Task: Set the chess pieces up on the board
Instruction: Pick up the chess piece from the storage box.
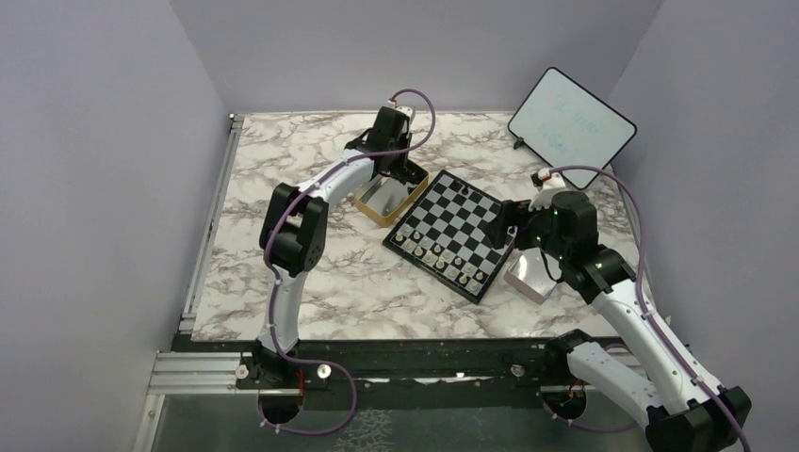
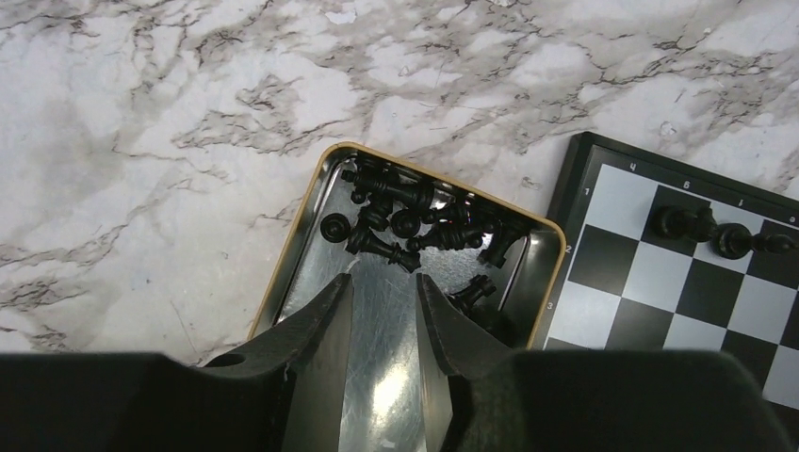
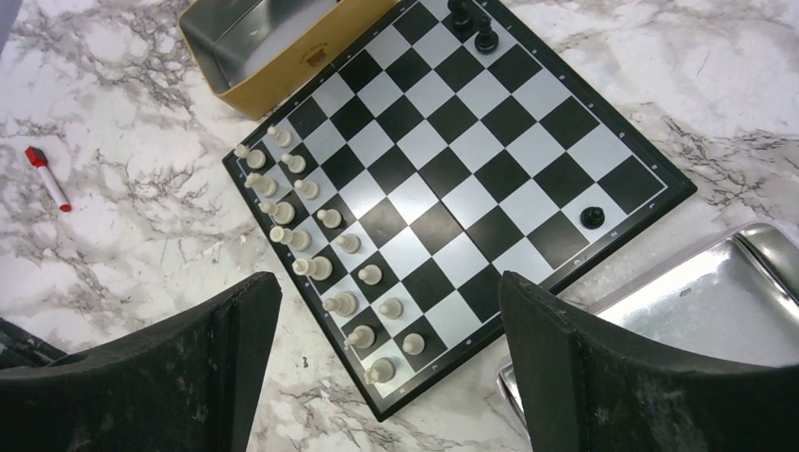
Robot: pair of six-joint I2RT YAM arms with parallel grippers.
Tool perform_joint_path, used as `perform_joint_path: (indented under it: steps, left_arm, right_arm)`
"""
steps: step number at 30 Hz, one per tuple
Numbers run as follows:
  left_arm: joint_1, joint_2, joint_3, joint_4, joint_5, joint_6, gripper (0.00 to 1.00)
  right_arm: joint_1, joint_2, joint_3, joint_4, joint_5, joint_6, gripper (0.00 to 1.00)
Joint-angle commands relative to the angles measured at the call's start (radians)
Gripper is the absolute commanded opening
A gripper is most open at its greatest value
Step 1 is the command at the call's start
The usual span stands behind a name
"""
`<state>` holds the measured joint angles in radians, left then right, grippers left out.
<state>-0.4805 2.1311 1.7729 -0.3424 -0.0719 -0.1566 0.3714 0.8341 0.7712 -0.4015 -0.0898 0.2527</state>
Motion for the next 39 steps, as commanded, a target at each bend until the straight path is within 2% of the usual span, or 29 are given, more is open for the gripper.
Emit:
perform_joint_path:
  steps: [1,12,39]
  left_arm:
    - [-0.014,0.056,0.077,0.005,0.026,-0.010,0.31]
    - [-0.027,0.153,0.159,0.012,0.018,0.006,0.28]
    - [-0.027,0.205,0.157,0.034,0.000,0.056,0.26]
  right_arm:
    - [-0.002,-0.007,-0.012,0.016,-0.077,-0.005,0.90]
    - [-0.002,-0.001,0.037,-0.027,-0.076,-0.021,0.90]
    - [-0.001,0.035,0.047,-0.026,-0.089,-0.020,0.91]
